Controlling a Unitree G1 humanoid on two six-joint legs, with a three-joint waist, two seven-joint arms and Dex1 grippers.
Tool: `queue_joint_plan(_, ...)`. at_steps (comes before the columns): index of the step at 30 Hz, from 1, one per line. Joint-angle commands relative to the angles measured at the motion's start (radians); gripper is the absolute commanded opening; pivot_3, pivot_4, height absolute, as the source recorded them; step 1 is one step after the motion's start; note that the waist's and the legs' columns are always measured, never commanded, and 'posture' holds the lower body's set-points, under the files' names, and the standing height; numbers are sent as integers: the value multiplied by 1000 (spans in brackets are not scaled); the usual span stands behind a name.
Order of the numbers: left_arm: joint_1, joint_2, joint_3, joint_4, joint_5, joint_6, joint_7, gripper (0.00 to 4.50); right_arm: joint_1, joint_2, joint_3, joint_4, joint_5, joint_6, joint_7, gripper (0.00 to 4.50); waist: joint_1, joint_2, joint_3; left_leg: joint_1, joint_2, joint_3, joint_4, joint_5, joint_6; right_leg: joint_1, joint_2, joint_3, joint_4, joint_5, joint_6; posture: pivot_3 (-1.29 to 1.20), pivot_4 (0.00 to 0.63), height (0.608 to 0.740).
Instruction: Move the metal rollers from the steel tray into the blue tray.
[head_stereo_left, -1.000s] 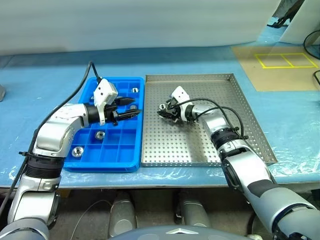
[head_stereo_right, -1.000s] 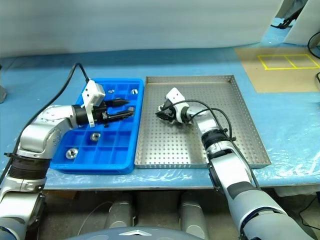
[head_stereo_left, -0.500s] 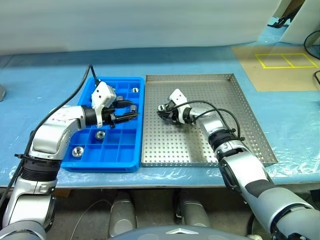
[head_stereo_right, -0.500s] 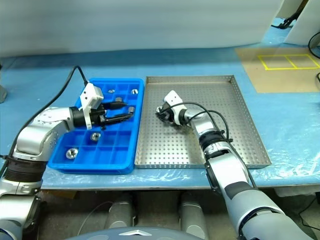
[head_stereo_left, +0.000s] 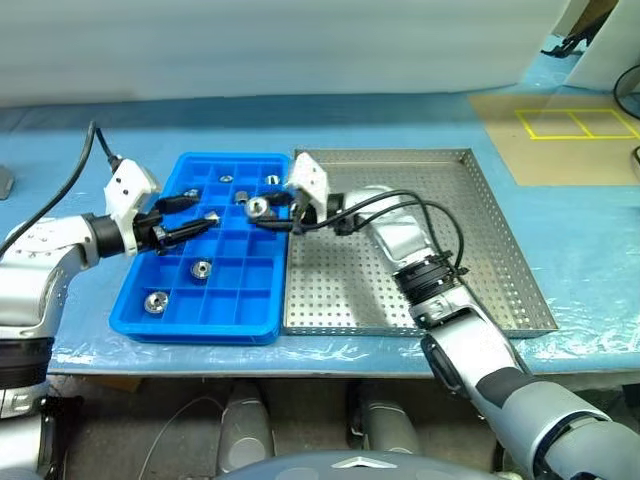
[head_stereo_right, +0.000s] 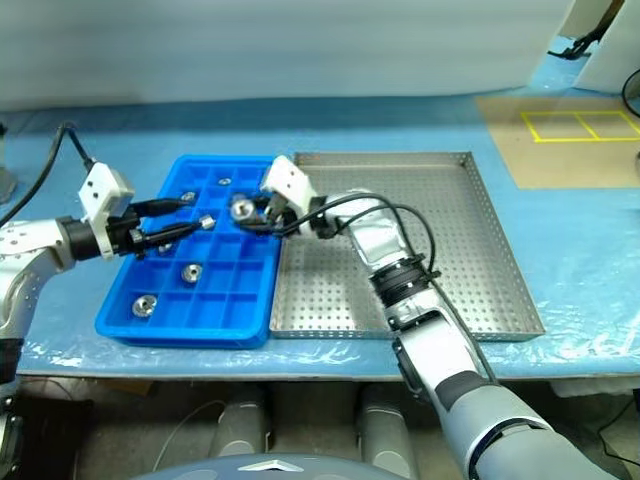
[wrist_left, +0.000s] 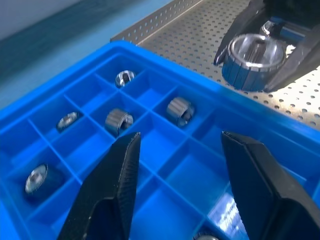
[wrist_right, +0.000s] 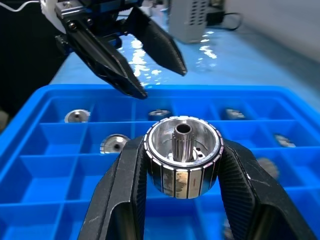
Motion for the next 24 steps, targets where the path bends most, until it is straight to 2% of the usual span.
queue_joint_plan(1, 47, 15, 76, -98, -29, 21, 39, 2695, -19, 15, 22, 77, -24, -61, 1, 1629, 11, 0, 0, 0, 0, 0, 0, 0, 0, 0, 0, 0, 0, 0, 0, 152, 150, 740)
queue_joint_plan(5, 108, 3, 105, -182, -55, 57, 77, 2695, -23, 5, 39, 130, -47, -97, 25, 1629, 25, 0, 0, 0, 1, 0, -1, 0, 0, 0, 0, -1, -2, 0, 0, 179, 150, 740)
queue_joint_plan(12, 143, -4, 110, -225, -77, 84, 119, 2695, 78, -71, 98, -59, -5, 12, 209, 1629, 36, -1, 0, 0, 1, 0, -3, 0, 0, 1, 0, -2, -3, 0, 0, 184, 150, 740)
queue_joint_plan(16, 127, 0, 91, -209, -77, 85, 124, 2695, 84, -55, 93, -62, 6, 59, 203, 1629, 31, -1, 0, 1, 1, 0, -3, 1, -1, 1, 1, -1, -2, 0, 0, 167, 150, 740)
queue_joint_plan(23, 102, -1, 66, -200, -79, 85, 124, 2695, 84, -33, 93, -23, -14, 35, 169, 1629, 33, -1, 0, 1, 1, 0, -4, 2, -3, 1, 1, -1, -1, 0, 0, 158, 150, 740)
queue_joint_plan(24, 97, -2, 61, -199, -78, 84, 124, 2695, 86, -39, 94, -16, -22, 16, 162, 1979, 33, -1, 0, 1, 1, 0, -4, 2, -3, 1, 1, -1, -1, 0, 0, 150, 150, 740)
